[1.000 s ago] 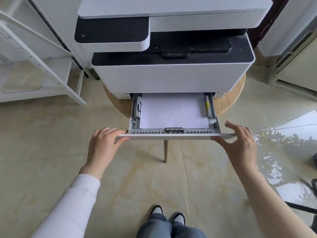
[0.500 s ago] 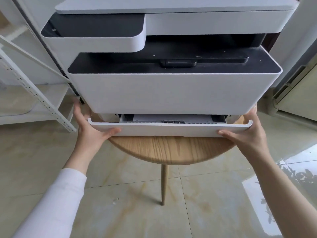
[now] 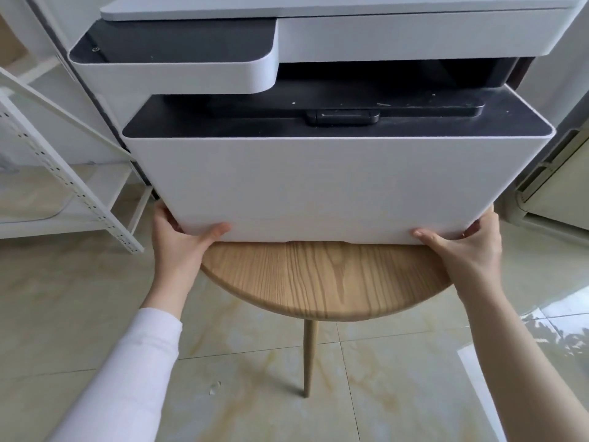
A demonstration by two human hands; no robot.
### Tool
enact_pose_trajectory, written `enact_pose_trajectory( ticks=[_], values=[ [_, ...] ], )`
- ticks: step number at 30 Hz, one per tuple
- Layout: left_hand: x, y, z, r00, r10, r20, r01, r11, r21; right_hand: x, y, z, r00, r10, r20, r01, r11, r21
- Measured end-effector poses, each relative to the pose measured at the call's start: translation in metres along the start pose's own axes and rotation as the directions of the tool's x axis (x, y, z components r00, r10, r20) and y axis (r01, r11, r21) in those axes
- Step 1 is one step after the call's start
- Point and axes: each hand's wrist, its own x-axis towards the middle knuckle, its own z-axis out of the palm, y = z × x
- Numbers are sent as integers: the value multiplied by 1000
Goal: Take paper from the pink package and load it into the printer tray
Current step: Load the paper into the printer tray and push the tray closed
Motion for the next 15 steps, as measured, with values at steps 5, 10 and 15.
enact_pose_trajectory(
  ticks=[5, 10, 15],
  values=[
    [0, -2, 0, 1000, -8, -17, 8, 999, -40, -2, 1, 1, 1000, 19, -13, -19, 1000, -6],
    [-2, -3, 0, 999, -37, -20, 37, 999, -25, -2, -1, -1, 997, 70, 31, -71, 997, 23],
    [-8, -2, -2, 991, -131, 39, 133, 989, -64, -13, -8, 1, 988, 147, 47, -150, 987, 66]
  ],
)
